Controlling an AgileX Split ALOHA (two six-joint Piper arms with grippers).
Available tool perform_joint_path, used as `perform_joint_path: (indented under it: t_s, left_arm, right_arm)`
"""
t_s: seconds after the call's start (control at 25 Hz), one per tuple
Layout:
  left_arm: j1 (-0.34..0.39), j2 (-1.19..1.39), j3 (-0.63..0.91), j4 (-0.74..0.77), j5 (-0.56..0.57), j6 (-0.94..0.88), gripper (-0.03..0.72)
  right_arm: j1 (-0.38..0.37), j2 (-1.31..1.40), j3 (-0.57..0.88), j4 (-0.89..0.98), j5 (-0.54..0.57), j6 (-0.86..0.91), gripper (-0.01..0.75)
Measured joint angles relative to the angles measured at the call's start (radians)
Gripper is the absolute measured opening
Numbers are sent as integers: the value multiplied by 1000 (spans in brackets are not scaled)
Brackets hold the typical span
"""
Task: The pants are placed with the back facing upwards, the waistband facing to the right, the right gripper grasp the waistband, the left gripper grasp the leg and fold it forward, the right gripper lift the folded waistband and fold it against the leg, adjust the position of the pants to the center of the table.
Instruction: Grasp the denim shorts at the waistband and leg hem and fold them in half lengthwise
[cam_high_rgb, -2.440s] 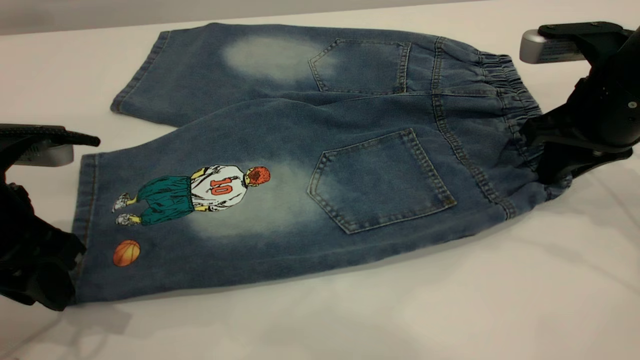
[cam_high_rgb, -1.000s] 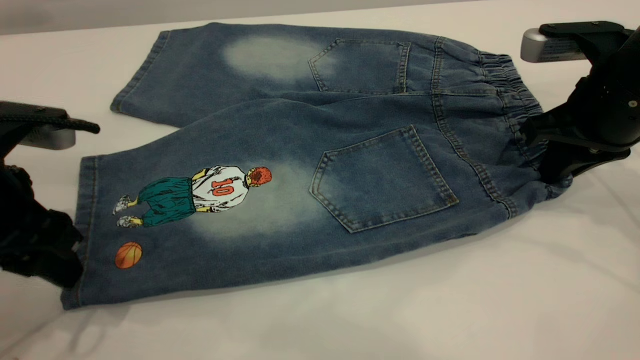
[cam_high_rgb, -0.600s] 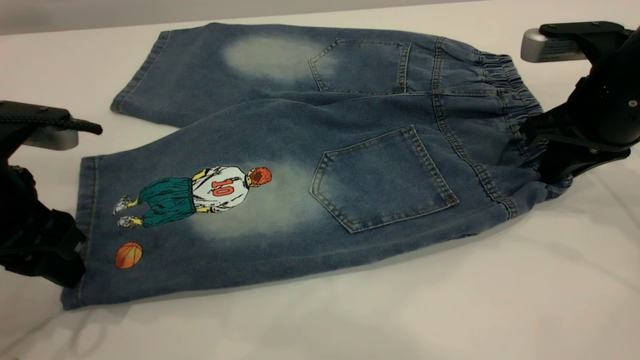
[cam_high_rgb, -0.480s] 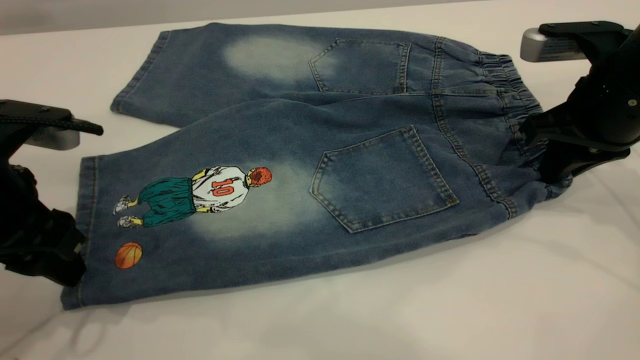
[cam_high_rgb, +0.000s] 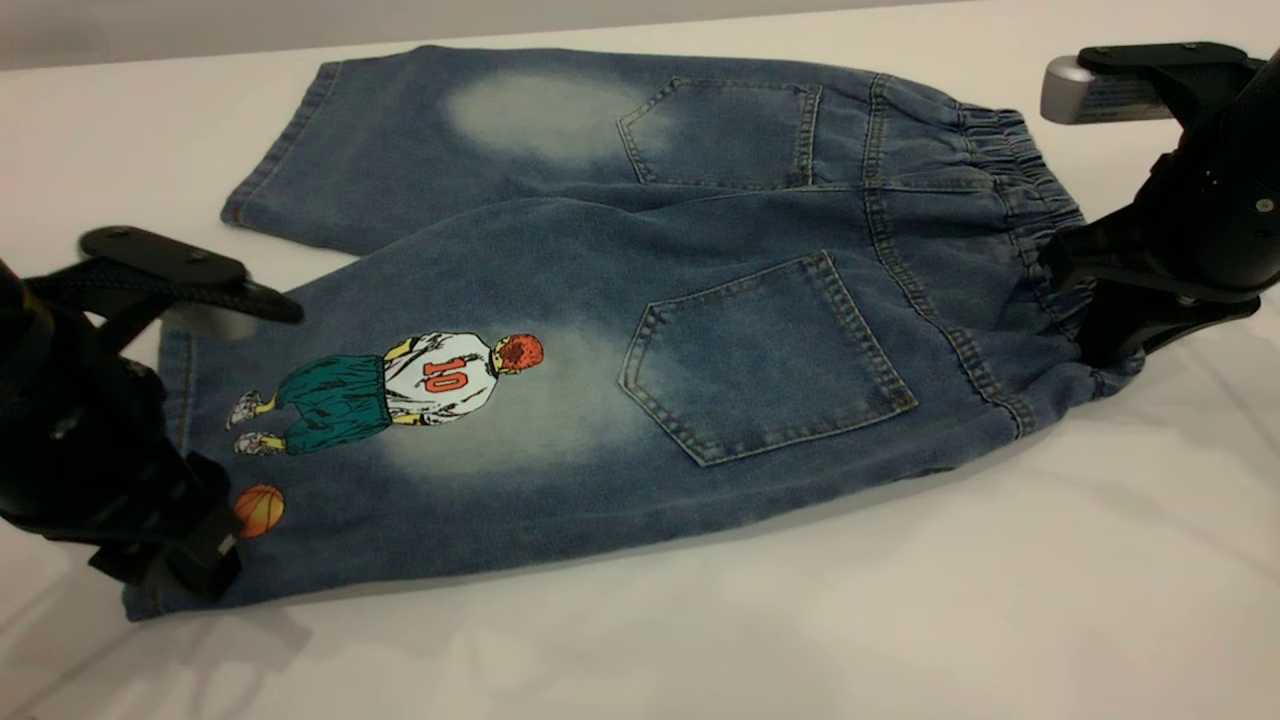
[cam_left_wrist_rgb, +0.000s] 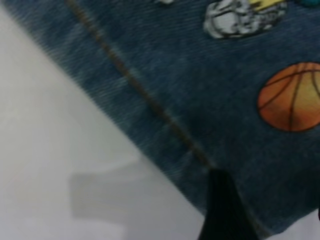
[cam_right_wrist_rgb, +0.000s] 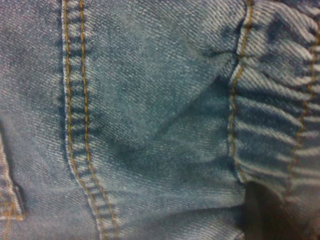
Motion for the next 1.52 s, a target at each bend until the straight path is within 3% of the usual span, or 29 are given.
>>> perform_joint_path:
  t_s: [0.28, 0.36, 0.56, 0.6, 0.88, 1.04, 1.52]
  left_arm:
    - [0, 47, 0, 1, 3, -1, 363]
    - [1, 50, 0, 4, 2, -1, 307]
    - [2, 52, 0, 15, 7, -1, 77]
    - [2, 52, 0, 26, 11, -1, 64]
    - [1, 51, -13, 23, 79, 1, 63]
    - [1, 11, -45, 20, 244, 1, 42]
    - [3, -423, -77, 64, 337, -39, 41]
  right_arm:
    - [0, 0, 0, 2, 9, 0, 43]
    - [0, 0, 0, 2, 10, 0, 43]
    - [0, 0, 0, 2, 43, 0, 43]
    - [0, 0, 0, 2, 53, 0, 43]
    - [0, 0, 0, 2, 125, 0, 43]
    - [0, -2, 0, 1, 245, 7, 43]
    - [0, -231, 2, 0, 515, 90, 43]
